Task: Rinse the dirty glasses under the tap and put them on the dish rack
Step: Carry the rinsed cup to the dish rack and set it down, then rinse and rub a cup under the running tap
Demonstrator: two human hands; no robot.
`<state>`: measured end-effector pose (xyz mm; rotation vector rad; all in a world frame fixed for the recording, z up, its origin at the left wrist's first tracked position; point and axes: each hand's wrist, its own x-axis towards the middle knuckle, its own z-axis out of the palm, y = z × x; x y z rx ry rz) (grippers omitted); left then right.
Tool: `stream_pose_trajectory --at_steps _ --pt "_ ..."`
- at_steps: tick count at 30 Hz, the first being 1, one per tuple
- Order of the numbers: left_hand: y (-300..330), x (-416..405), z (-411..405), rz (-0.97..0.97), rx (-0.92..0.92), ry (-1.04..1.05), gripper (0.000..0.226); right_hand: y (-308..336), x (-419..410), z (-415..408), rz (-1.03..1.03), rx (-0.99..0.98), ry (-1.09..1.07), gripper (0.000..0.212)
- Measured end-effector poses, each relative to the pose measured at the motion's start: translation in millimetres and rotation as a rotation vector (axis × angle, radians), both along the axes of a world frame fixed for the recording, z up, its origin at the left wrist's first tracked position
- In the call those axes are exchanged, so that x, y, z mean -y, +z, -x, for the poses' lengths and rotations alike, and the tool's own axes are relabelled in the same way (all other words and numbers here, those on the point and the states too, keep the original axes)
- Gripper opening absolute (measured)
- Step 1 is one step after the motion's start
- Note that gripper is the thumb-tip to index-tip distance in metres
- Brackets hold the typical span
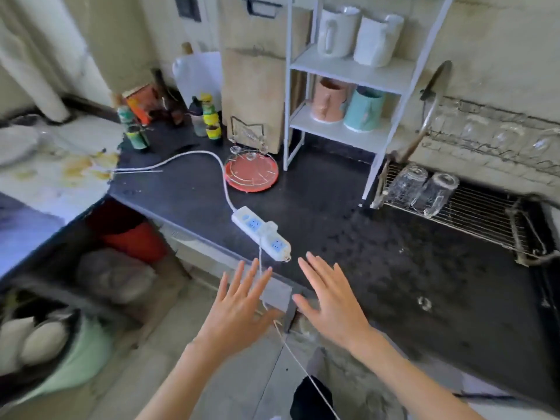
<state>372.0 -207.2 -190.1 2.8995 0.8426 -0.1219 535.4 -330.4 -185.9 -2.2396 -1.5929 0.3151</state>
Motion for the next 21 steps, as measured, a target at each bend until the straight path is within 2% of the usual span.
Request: stream_pose_trajectory --at_steps 4,12,16,21 --pt "12.8 -8.2 96.4 0.012 0.038 0.195 0.069 5.9 -43.6 74.9 0.009 0.051 0.169 0.069" --pt "39.3 -39.3 238.2 -0.016 0.079 0.614 0.073 37.4 -151.9 179.9 -0.043 0.123 0.464 0.071" --pt "40.4 -57.7 288.7 -0.046 0.125 0.777 0.075 43.2 -204.6 223.9 -0.048 0.095 0.568 0.072" --pt "20.4 -96.4 316.2 -0.011 0.147 0.902 0.078 26.3 -272.6 253.9 -0.065 0.105 0.665 0.088"
